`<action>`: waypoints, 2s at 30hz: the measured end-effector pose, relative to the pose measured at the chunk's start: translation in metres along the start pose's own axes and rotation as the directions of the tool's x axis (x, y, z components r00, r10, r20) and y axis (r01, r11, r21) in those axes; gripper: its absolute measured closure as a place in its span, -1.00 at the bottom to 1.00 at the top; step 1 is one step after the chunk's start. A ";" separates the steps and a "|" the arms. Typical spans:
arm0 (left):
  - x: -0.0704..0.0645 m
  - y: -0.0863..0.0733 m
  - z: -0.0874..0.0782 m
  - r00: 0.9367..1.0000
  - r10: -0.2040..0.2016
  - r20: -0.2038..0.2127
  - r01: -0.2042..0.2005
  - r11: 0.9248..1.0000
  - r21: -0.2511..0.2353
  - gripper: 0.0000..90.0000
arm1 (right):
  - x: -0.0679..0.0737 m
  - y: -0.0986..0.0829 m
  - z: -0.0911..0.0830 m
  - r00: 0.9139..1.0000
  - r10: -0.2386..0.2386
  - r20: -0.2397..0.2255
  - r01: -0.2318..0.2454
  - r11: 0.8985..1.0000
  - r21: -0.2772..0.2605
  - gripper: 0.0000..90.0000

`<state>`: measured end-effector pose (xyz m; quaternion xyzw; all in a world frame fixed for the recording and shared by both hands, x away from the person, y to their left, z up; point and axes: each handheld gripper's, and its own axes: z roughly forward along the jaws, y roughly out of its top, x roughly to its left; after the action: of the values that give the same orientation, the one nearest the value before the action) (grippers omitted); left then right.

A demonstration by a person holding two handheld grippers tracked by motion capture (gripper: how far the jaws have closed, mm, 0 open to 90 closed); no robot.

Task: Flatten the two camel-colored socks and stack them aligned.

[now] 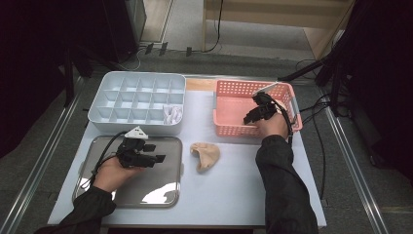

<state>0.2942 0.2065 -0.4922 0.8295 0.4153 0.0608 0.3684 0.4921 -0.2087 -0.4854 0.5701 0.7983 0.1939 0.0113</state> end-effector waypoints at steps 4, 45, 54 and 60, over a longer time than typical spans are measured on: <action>0.000 0.000 0.000 1.000 0.000 0.001 0.000 1.000 -0.001 -0.11 | 0.002 0.002 0.001 0.998 0.019 0.059 -0.019 1.000 0.003 0.68; -0.003 0.005 0.003 1.000 0.017 0.009 -0.017 1.000 -0.012 -0.10 | 0.029 0.005 -0.073 0.992 -0.073 -0.099 0.049 0.973 -0.225 1.00; -0.007 0.010 0.005 1.000 0.023 0.021 -0.022 1.000 -0.014 -0.10 | 0.048 0.002 -0.105 0.984 -0.137 -0.116 0.101 0.957 -0.272 1.00; -0.011 0.013 0.008 0.999 0.040 0.029 -0.040 0.999 -0.010 -0.10 | 0.062 -0.006 -0.129 0.975 -0.188 -0.122 0.144 0.942 -0.303 1.00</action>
<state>0.2989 0.1893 -0.4872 0.8367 0.3930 0.0580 0.3771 0.4345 -0.1916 -0.3557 0.4766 0.8048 0.3499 0.0519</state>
